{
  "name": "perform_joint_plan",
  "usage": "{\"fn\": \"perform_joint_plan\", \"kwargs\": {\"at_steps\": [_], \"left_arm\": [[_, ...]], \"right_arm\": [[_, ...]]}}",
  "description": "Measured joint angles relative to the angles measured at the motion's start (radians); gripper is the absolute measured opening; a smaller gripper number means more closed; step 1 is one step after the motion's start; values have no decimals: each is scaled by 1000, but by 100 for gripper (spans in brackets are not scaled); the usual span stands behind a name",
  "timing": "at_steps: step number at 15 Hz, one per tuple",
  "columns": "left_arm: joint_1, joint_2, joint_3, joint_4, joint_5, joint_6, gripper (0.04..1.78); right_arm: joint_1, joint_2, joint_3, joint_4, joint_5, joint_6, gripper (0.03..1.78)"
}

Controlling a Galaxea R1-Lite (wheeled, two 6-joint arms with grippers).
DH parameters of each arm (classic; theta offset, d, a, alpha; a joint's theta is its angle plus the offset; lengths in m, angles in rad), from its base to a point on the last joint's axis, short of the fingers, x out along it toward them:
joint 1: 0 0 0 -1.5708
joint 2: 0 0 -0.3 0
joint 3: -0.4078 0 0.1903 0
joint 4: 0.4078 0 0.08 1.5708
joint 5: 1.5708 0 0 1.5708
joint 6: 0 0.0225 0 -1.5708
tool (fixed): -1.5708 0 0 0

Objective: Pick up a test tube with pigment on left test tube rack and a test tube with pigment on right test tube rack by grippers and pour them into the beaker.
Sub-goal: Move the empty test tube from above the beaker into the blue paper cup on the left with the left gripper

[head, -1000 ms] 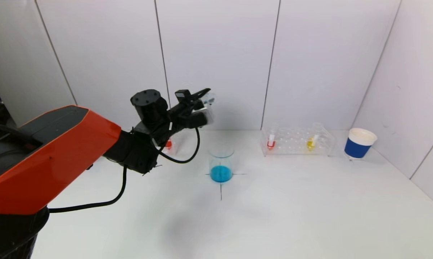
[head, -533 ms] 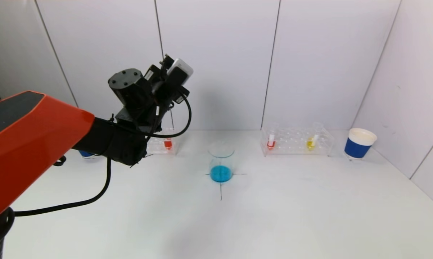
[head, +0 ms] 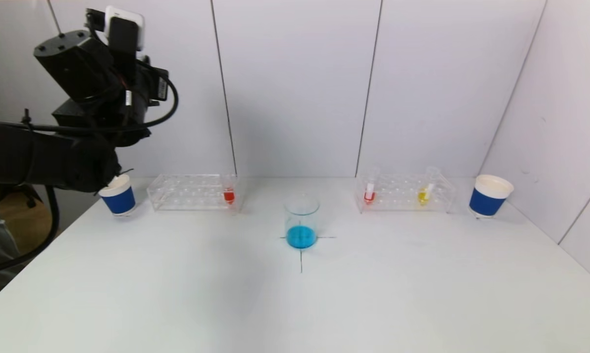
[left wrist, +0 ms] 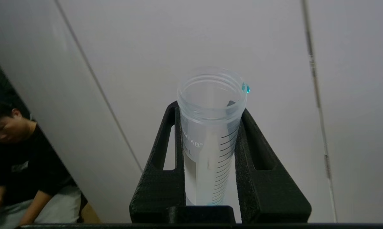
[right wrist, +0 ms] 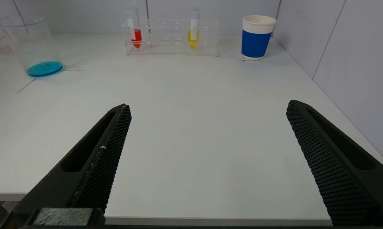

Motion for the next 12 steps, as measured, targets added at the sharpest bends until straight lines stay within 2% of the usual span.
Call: {"fn": "perform_joint_plan", "kwargs": {"at_steps": [3, 7, 9, 12], "left_arm": [[152, -53, 41, 85, 34, -138, 45], [346, -80, 106, 152, 29, -262, 45], [414, -74, 143, 151, 16, -286, 45], [465, -30, 193, 106, -48, -317, 45]], "right_arm": [[0, 0, -1, 0, 0, 0, 177], [0, 0, -1, 0, 0, 0, 177], [0, 0, -1, 0, 0, 0, 177], [0, 0, -1, 0, 0, 0, 177]]}}
